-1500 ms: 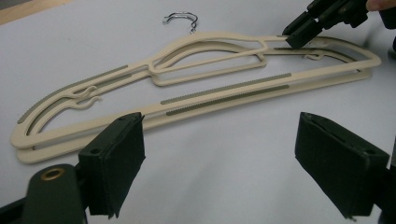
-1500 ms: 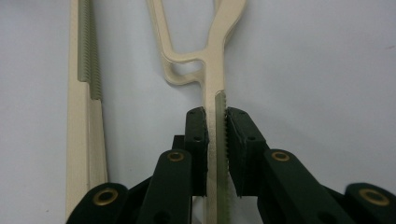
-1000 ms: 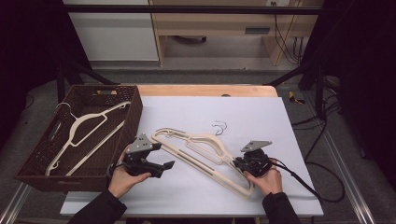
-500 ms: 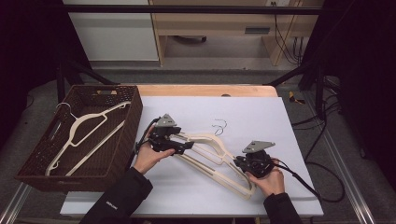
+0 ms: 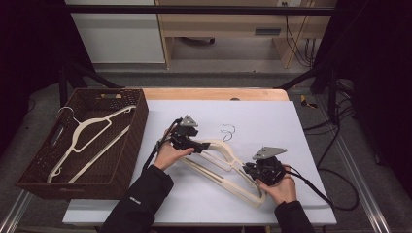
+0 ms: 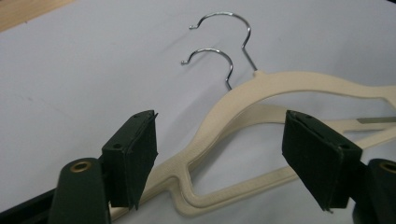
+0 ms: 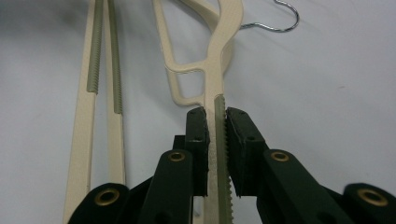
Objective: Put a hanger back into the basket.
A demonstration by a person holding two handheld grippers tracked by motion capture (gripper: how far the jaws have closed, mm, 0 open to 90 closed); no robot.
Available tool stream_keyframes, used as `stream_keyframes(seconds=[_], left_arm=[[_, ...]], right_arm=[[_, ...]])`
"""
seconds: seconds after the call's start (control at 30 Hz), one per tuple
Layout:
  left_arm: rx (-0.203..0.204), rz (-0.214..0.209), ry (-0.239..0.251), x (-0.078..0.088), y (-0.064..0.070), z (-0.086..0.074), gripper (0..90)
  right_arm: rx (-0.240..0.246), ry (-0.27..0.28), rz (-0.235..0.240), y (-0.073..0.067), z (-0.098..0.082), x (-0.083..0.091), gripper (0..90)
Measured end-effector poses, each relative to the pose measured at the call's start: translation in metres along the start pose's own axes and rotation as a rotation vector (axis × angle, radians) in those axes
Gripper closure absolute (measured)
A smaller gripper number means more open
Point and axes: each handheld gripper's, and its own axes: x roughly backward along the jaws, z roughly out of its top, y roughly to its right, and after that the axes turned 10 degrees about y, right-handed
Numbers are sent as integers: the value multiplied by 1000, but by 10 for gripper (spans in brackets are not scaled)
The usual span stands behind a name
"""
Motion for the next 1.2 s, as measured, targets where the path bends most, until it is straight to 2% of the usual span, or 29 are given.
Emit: stream_keyframes(seconds=[0.13,0.2,0.37,0.57,0.63,0.73,0.97,1.07,1.2], left_arm=[[-4,-8,-38,-11,-4,-5,295],[-2,-6,-38,-13,-4,-7,314],[-32,-12,-89,-25,-4,-13,385],[-55,-10,-109,-30,-6,-14,504],[-60,-10,-113,-31,-6,-14,519],[-107,-13,-117,-30,-4,-12,574],[-214,-28,-162,-21,3,-9,650],[-230,-36,-156,-17,4,-7,670],[-284,-39,-131,-1,11,-1,686]], right_arm=[[1,-1,9,0,0,1,797],[-1,-1,9,0,0,1,797],[-1,0,14,-1,0,1,796],[0,1,18,-1,0,1,797],[3,-1,16,-1,0,1,797],[6,-1,22,-1,0,2,796],[1,0,47,-1,0,2,794],[10,-18,60,0,-2,2,793],[-1,-21,69,1,-3,2,791]])
